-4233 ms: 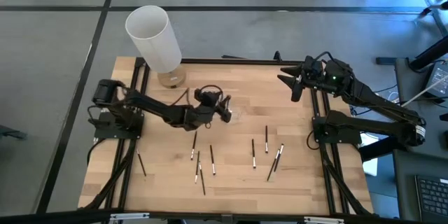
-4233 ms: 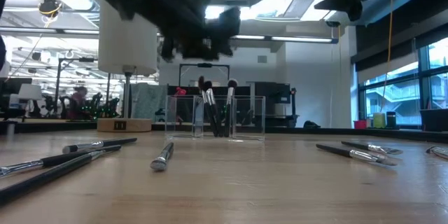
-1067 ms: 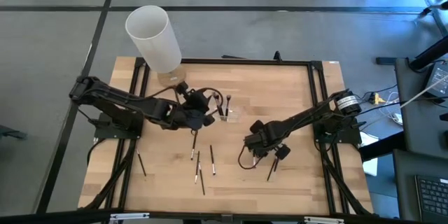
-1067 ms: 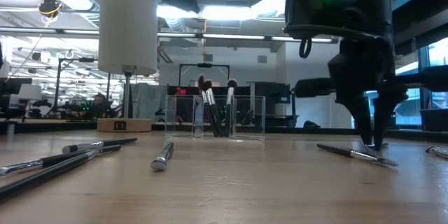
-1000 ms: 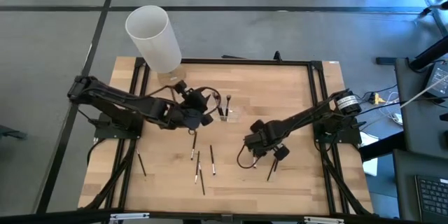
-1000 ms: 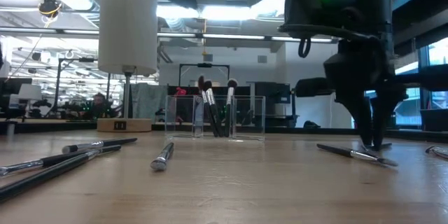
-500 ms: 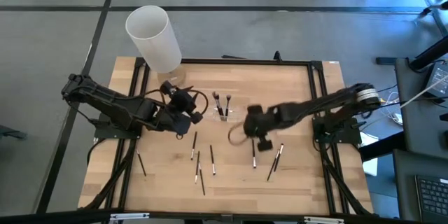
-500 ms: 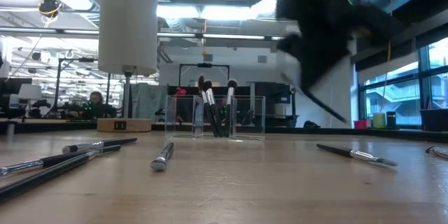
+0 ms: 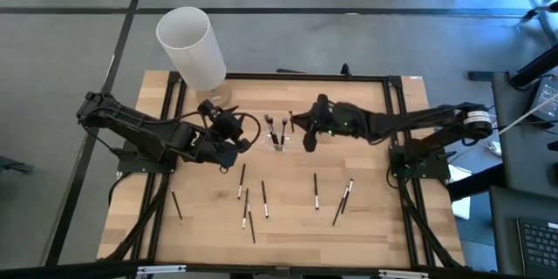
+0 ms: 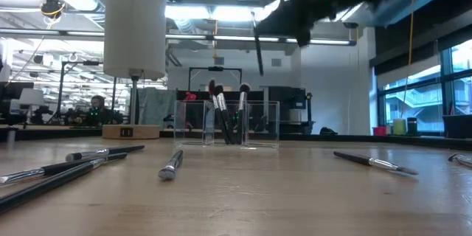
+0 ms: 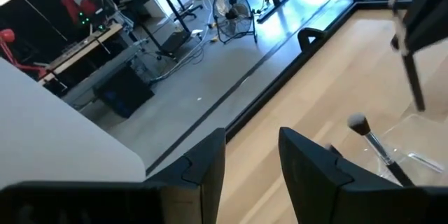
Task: Put items in baskets/containers
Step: Put the black eyeshadow brush into the transparent organizer, then put the black foundation brush into the transparent organizer
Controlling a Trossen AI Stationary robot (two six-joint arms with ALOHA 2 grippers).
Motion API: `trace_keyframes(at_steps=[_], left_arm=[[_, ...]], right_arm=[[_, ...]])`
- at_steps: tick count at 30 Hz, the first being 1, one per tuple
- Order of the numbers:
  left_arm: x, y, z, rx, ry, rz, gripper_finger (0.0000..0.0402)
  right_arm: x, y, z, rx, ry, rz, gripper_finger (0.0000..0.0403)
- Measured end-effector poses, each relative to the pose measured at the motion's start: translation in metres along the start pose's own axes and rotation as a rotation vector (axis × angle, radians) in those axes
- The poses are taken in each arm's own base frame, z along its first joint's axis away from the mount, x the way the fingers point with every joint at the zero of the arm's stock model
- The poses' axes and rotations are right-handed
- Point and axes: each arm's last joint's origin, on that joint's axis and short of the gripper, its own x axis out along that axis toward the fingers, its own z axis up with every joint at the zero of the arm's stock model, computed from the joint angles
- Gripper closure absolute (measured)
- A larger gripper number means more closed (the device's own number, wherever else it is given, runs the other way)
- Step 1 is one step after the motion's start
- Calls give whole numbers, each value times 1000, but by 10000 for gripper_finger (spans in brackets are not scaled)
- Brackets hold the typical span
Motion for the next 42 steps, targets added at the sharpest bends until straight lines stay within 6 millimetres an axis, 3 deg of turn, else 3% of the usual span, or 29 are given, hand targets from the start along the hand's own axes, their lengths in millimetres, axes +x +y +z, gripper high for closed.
trace_keyframes(at_steps=[5,17,28,33,38,42], left_arm=[[0,1,-2,25,10,6,272],[8,7,-2,13,5,82,272],[9,7,-2,19,19,72,272],[6,6,-3,27,16,62,272],[6,7,-4,46,18,75,272],[8,8,-4,40,19,81,272]], right_arm=[[-1,-7,-37,121,-51,-22,369],[10,-10,-72,176,46,-90,362],[9,-9,-70,198,39,-46,275],[7,-5,-66,160,78,70,278],[0,7,-45,-15,212,246,295],[-7,28,-27,-200,378,361,301]])
